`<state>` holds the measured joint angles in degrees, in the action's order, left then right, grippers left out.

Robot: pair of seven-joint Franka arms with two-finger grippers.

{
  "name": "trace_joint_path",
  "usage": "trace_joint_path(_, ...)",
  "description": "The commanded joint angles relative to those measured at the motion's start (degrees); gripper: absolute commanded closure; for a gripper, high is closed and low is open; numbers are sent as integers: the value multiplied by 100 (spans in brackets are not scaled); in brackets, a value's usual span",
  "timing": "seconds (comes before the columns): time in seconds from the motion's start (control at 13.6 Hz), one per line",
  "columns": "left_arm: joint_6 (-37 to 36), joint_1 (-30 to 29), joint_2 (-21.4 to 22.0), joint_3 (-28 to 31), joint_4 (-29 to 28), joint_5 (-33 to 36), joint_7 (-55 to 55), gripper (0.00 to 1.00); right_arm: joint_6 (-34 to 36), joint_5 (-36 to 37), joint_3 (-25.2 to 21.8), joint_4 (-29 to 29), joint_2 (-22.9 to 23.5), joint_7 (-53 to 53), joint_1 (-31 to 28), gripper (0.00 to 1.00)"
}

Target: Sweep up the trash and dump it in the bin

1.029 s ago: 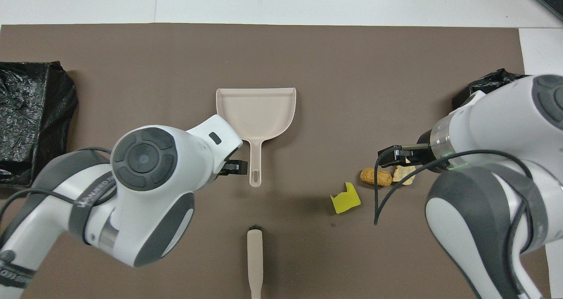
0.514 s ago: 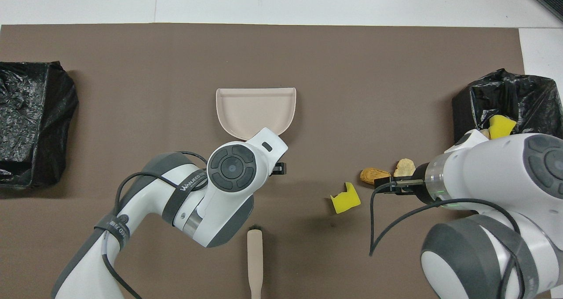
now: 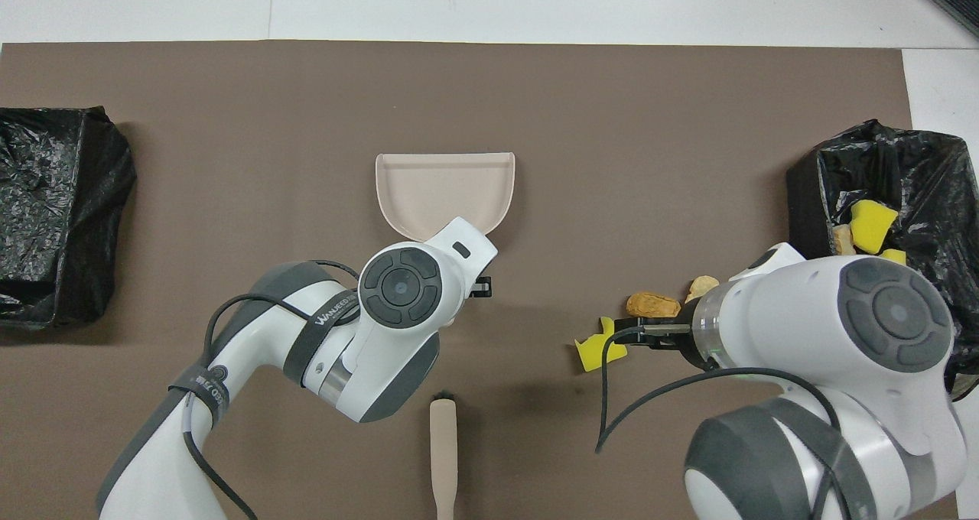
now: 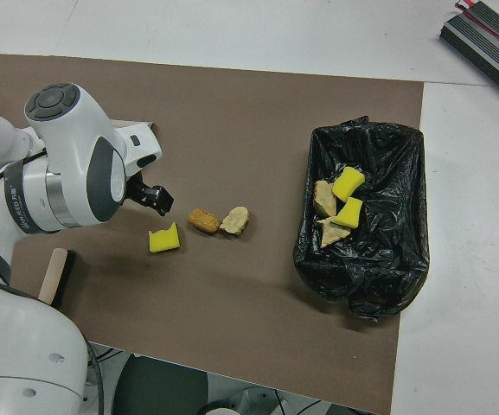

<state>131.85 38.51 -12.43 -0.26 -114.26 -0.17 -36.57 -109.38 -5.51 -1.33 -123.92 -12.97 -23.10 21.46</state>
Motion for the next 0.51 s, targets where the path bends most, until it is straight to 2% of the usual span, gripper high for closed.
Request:
trace_joint_path(0.0, 77, 34, 57, 43, -132, 17, 54, 65, -189, -3, 10, -106, -39, -90, -36, 0)
trace_joint_path(0.22, 77, 34, 48, 43, -167, 17, 63, 70, -216, -20, 10, -115, -30, -90, -19, 0)
trace_joint_path(0.44, -1, -1, 30, 61, -106, 88, 176, 93, -259, -20, 10, -202, -22, -90, 192, 0)
